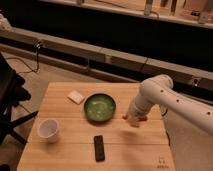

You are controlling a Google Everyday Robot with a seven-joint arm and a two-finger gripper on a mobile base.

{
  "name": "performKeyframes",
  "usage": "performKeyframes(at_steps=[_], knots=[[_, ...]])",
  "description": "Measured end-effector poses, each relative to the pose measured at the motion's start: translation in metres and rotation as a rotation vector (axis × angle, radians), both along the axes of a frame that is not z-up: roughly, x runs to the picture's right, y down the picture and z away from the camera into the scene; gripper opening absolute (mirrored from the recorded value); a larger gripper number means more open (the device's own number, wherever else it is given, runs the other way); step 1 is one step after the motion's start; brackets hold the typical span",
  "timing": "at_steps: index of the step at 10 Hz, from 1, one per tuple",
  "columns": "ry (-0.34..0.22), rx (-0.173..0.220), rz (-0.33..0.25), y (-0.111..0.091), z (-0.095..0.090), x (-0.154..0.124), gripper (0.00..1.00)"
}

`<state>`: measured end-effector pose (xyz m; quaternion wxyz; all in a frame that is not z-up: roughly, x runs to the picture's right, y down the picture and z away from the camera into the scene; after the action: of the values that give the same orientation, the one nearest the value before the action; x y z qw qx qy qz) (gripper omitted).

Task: Place the pepper in the ceramic bowl

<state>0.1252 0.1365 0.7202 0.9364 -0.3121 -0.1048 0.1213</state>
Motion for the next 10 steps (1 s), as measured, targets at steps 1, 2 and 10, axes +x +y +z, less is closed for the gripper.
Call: performKeyframes(at_steps=[1,2,10], knots=[[-0.003,0.008,-0.003,-0.006,0.000,-0.003,0.00],[-0.005,0.016,-0.004,-0.009,0.000,-0.003,0.00],[-0.026,0.052,-0.036,-0.038,0.007,-0.029,0.00]])
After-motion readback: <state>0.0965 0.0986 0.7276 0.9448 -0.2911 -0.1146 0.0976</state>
